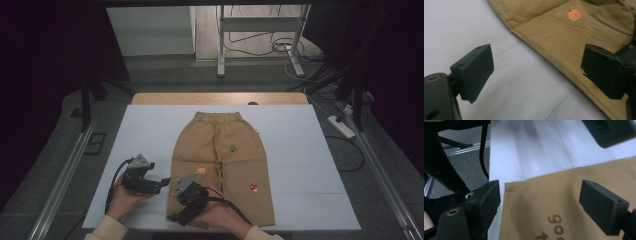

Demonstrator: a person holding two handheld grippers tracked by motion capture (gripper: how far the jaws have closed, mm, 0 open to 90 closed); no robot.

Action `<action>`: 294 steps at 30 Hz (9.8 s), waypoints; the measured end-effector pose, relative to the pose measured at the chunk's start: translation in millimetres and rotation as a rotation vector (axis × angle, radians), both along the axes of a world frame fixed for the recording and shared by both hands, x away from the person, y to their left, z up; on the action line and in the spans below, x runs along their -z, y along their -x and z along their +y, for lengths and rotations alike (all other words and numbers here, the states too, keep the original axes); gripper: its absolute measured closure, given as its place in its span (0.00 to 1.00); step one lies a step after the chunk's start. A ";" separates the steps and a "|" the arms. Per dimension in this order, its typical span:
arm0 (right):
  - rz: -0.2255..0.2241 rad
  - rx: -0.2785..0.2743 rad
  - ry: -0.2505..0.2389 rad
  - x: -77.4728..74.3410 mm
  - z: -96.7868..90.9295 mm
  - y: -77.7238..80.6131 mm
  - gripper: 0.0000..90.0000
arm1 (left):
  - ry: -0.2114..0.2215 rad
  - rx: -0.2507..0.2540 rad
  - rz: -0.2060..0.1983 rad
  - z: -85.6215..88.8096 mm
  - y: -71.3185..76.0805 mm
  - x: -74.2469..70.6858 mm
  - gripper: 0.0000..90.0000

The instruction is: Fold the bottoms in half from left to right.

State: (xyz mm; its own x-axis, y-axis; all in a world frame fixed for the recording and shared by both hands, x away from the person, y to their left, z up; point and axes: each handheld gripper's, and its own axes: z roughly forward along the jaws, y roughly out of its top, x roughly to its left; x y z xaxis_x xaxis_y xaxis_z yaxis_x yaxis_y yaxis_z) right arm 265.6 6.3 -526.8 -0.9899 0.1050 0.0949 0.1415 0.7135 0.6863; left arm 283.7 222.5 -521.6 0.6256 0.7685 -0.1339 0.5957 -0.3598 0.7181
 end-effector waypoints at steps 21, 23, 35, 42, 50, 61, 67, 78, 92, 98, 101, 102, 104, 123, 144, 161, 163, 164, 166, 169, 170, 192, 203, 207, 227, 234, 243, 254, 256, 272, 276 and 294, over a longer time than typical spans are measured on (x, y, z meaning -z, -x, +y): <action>-0.111 -0.004 0.064 9.1 11.9 13.1 0.41 | 0.006 -0.018 0.005 5.4 -0.3 0.2 0.12; -0.109 0.006 0.069 7.7 10.2 11.3 0.51 | 0.005 -0.019 0.005 5.3 -0.4 0.2 0.12; -0.100 0.033 0.053 2.6 -3.4 1.2 0.94 | 0.013 -0.030 0.003 4.2 -8.1 -3.3 0.12; -0.092 0.031 0.024 -2.6 -8.2 2.0 0.94 | 0.032 -0.033 0.002 -4.5 -24.8 -14.8 0.13; -0.086 0.029 0.019 -2.9 -9.8 1.3 0.94 | 0.016 -0.028 0.028 -9.9 -41.1 -15.5 0.14; -0.078 0.027 0.016 -3.6 -10.2 0.5 0.94 | -0.010 -0.006 0.051 -23.4 -66.4 -14.2 0.17; -0.079 0.024 0.006 -5.2 -11.7 0.5 0.94 | -0.034 -0.005 0.065 -31.4 -82.4 -9.3 0.17; -0.079 0.015 0.007 -4.7 -12.0 0.3 0.94 | -0.029 -0.013 0.074 -35.3 -96.3 -9.2 0.17; -0.076 0.011 0.010 -4.1 -11.7 0.0 0.94 | -0.017 -0.033 0.091 -39.4 -114.6 -5.6 0.17; -0.077 0.010 0.009 -4.2 -11.8 -0.1 0.94 | -0.019 -0.038 0.094 -42.0 -125.0 -3.9 0.17; -0.076 0.009 0.007 -4.1 -12.2 -0.3 0.94 | -0.032 -0.040 0.095 -43.0 -128.4 -2.6 0.18; -0.075 0.010 0.006 -4.0 -12.3 -0.3 0.94 | -0.038 -0.041 0.096 -42.8 -129.0 -1.9 0.17; -0.076 0.009 0.007 -4.0 -12.3 -0.1 0.94 | -0.041 -0.044 0.104 -41.6 -129.7 -0.4 0.17; -0.076 0.010 0.008 -4.1 -12.3 0.4 0.94 | -0.061 -0.043 0.154 -38.8 -134.1 13.2 0.19; -0.073 0.009 0.009 -3.8 -12.9 1.0 0.94 | -0.085 -0.045 0.121 -44.0 -128.1 12.4 0.66; -0.066 0.011 -0.001 -6.3 -16.0 -0.3 0.94 | -0.024 0.017 0.153 -42.7 -128.2 11.8 0.94; -0.065 0.011 -0.003 -6.5 -16.3 -0.4 0.94 | -0.018 0.019 0.151 -42.5 -128.0 11.0 0.94; -0.066 0.011 -0.003 -6.6 -16.4 -0.4 0.94 | -0.019 0.019 0.148 -42.5 -127.8 10.3 0.94; -0.066 0.010 -0.002 -6.9 -16.6 -0.4 0.94 | -0.016 0.020 0.140 -42.3 -127.3 9.1 0.94; -0.065 0.010 -0.003 -6.8 -16.7 -0.4 0.94 | -0.013 0.021 0.135 -41.5 -126.8 7.3 0.95; -0.065 0.010 -0.003 -6.9 -16.7 -0.4 0.94 | -0.013 0.019 0.132 -41.3 -126.5 6.7 0.95; -0.069 0.006 -0.016 -11.6 -17.5 1.1 0.94 | 0.031 0.021 0.118 -33.7 -124.4 -2.8 0.96; -0.069 0.002 -0.032 -16.6 -18.0 1.9 0.94 | 0.055 0.021 0.118 -28.7 -123.2 -6.9 0.96; -0.066 0.002 -0.033 -17.4 -18.3 1.6 0.94 | 0.056 0.021 0.119 -27.7 -123.2 -7.2 0.96; -0.082 -0.008 -0.071 -30.6 -16.8 5.2 0.94 | 0.123 -0.006 0.097 -6.1 -114.7 -24.3 0.96; -0.096 -0.016 -0.108 -42.0 -16.8 5.9 0.94 | 0.156 -0.012 0.070 3.1 -110.0 -37.0 0.96; -0.093 0.000 -0.095 -40.9 -23.6 3.2 0.95 | 0.134 -0.011 0.073 -3.2 -111.5 -33.5 0.96; -0.088 0.025 -0.085 -38.6 -35.3 0.3 0.95 | 0.117 -0.010 0.066 -12.4 -112.8 -31.5 0.96; -0.088 0.028 -0.082 -37.9 -36.9 0.0 0.95 | 0.113 -0.011 0.062 -13.8 -112.8 -31.5 0.96; -0.080 0.071 -0.074 -36.0 -53.8 -5.5 0.95 | 0.112 -0.011 0.046 -23.8 -115.0 -29.5 0.96; -0.075 0.082 -0.073 -34.6 -58.1 -7.3 0.95 | 0.112 -0.009 0.046 -25.6 -115.7 -28.9 0.96; -0.068 0.133 -0.067 -35.8 -81.6 -10.1 0.95 | 0.097 0.003 0.030 -36.6 -116.1 -28.1 0.96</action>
